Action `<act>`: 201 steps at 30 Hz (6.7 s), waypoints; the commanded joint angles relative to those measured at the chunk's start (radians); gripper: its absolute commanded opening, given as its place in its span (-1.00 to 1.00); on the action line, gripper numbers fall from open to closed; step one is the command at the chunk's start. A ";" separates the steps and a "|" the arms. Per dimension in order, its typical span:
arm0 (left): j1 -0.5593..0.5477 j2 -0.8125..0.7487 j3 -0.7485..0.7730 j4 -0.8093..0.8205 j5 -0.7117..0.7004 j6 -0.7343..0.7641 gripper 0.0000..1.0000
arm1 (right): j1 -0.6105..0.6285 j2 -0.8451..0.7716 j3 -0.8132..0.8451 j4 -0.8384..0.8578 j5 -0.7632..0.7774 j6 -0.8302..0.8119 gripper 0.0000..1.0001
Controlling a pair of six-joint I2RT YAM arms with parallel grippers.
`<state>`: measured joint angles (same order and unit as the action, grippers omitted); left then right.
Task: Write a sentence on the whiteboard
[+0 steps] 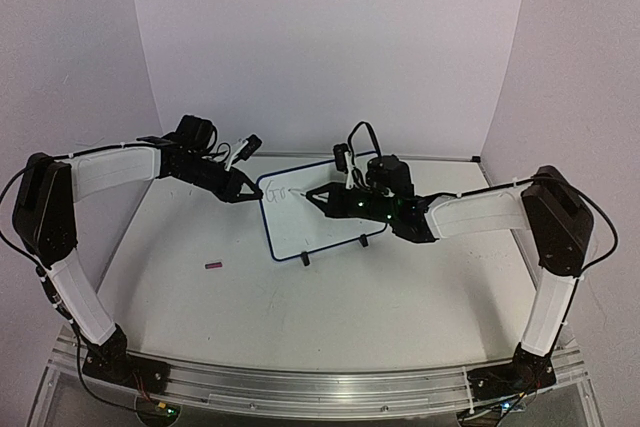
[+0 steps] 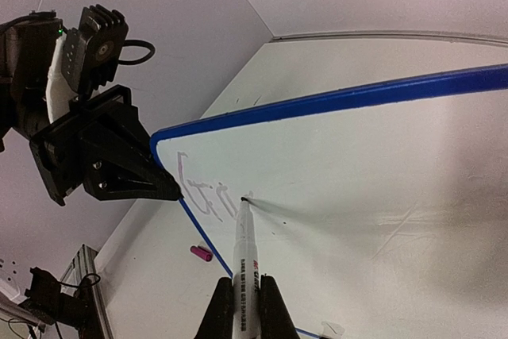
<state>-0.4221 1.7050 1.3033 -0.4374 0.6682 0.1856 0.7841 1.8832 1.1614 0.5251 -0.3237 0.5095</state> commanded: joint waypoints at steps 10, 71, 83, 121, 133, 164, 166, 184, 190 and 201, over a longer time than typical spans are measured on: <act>-0.014 0.032 0.017 -0.055 -0.056 0.043 -1.00 | -0.005 0.010 -0.011 0.006 0.004 0.006 -1.00; -0.015 0.035 0.020 -0.060 -0.061 0.045 -1.00 | -0.005 -0.056 0.040 -0.011 0.052 -0.040 -1.00; -0.015 0.035 0.020 -0.061 -0.061 0.045 -1.00 | -0.005 -0.079 0.029 0.009 0.030 -0.033 -1.00; -0.019 0.041 0.022 -0.063 -0.065 0.049 -1.00 | -0.034 -0.039 -0.040 0.027 -0.013 0.011 -1.00; -0.020 0.041 0.022 -0.067 -0.068 0.049 -1.00 | -0.040 -0.028 -0.027 0.028 -0.014 0.009 -1.00; -0.021 0.044 0.024 -0.069 -0.071 0.051 -1.00 | -0.042 -0.063 -0.061 -0.014 0.012 -0.015 -1.00; -0.021 0.043 0.024 -0.069 -0.073 0.052 -1.00 | -0.042 -0.070 -0.055 -0.013 0.018 -0.019 -1.00; -0.023 0.044 0.024 -0.069 -0.073 0.053 -1.00 | -0.042 -0.083 -0.021 -0.014 0.019 -0.034 -1.00; -0.023 0.044 0.024 -0.069 -0.073 0.053 -1.00 | -0.042 -0.066 0.010 -0.008 0.015 -0.032 -1.00; -0.024 0.048 0.026 -0.069 -0.071 0.054 -1.00 | -0.042 -0.053 0.046 0.006 0.012 -0.031 -1.00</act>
<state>-0.4294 1.7107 1.3098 -0.4393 0.6613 0.1875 0.7467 1.8236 1.1683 0.4984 -0.3119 0.4934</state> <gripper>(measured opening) 0.038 0.069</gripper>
